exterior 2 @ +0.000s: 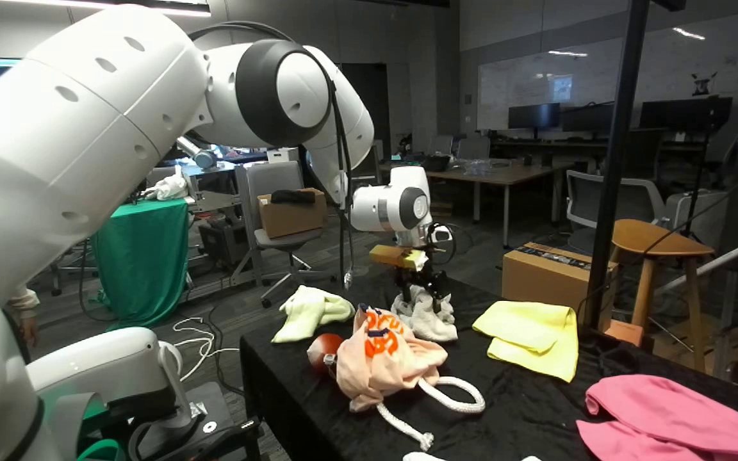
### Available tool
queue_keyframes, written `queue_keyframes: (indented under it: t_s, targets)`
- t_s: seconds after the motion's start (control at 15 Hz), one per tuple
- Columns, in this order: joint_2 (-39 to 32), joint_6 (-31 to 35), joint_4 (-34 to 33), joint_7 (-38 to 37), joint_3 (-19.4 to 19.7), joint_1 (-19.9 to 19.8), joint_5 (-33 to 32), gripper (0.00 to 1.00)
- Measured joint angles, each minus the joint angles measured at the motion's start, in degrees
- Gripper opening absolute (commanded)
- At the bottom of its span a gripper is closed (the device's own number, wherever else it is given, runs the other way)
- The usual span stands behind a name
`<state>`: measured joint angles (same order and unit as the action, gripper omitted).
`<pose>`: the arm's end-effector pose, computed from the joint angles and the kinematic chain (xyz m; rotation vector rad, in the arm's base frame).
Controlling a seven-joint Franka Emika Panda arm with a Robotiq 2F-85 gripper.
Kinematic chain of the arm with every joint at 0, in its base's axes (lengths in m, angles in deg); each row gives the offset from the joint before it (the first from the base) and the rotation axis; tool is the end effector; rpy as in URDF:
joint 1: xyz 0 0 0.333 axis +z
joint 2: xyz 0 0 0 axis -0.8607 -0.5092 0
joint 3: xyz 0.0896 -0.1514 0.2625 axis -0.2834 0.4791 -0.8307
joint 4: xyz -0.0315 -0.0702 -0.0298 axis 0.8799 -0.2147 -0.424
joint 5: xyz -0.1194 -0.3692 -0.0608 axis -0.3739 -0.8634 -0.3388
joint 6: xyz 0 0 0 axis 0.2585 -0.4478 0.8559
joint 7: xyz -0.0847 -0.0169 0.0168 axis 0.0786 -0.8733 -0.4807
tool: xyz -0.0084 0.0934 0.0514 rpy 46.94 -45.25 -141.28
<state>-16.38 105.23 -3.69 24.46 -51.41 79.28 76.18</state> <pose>0.6618 0.2552 0.1485 2.9977 0.3154 0.0046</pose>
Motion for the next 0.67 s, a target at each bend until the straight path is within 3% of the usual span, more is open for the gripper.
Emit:
queue_keyframes:
  t_s: [0.53,0.67]
  targets:
    - [0.0,-3.9,-1.8,2.3,-1.3,-0.2,0.2,0.11]
    - [0.1,-4.4,-2.0,3.7,-1.8,-0.5,0.6,0.07]
